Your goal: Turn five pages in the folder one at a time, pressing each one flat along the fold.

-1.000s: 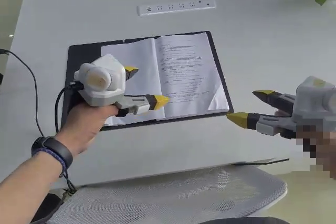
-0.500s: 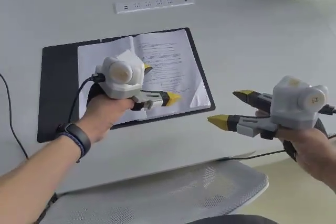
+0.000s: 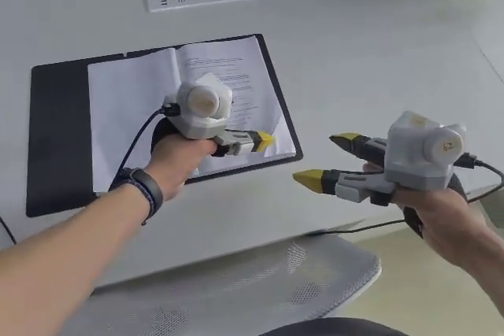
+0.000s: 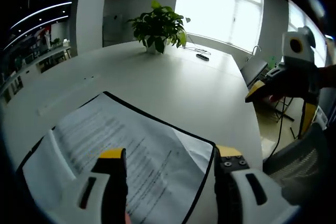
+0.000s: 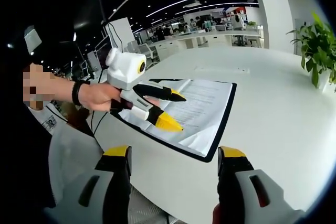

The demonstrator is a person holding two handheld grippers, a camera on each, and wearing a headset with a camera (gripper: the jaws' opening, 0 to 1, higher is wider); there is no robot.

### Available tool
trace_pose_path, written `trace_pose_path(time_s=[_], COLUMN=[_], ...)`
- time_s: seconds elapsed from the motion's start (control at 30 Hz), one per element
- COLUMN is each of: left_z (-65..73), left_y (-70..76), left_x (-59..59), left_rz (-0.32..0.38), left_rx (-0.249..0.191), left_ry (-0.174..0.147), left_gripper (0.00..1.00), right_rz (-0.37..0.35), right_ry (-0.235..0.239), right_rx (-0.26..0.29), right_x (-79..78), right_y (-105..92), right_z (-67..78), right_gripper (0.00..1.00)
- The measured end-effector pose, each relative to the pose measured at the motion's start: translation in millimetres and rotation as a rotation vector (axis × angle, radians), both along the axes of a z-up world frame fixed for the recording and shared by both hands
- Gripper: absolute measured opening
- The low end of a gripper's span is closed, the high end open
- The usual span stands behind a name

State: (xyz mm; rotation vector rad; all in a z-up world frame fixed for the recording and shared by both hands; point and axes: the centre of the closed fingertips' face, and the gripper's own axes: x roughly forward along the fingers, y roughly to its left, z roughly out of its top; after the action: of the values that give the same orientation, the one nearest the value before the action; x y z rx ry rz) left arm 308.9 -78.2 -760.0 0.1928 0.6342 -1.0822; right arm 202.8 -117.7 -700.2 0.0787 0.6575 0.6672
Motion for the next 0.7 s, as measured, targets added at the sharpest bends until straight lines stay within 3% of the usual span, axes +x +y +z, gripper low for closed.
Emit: trace_pose_path(time_s=[0.17,0.27,0.33,0.43,0.5,0.7], left_z=[-18.4,-28.7,-32.9,-39.6,-41.5,-41.7], left_y=[-4.1,-5.4,-7.0,-6.4,-6.2,-5.9], left_x=[-0.1,-1.7,-2.5,-4.0,-4.9,-6.0], left_rz=[0.008,0.005,0.021,0.028,0.015,0.024], left_rx=[0.037,0.085,0.087,0.123,0.157,0.145], left_ry=[0.005,-0.021,-0.014,-0.039,-0.083,-0.095], left_gripper=[0.68,0.67,0.68,0.68,0.69,0.66], right_rz=[-0.017,-0.024,-0.032,-0.034,-0.032,-0.033], right_ry=[-0.003,0.002,0.007,0.013,0.016,0.028], right_rx=[0.011,0.009,0.015,0.012,0.012,0.015], right_x=[3.0,2.5,1.9,-0.8,-2.5,-5.1], right_y=[-2.1,-4.0,-5.8,-7.0,-7.1,-7.1], right_z=[1.5,0.1,-0.8,-2.3,-2.8,-7.6], right_gripper=[0.65,0.63,0.63,0.63,0.63,0.61])
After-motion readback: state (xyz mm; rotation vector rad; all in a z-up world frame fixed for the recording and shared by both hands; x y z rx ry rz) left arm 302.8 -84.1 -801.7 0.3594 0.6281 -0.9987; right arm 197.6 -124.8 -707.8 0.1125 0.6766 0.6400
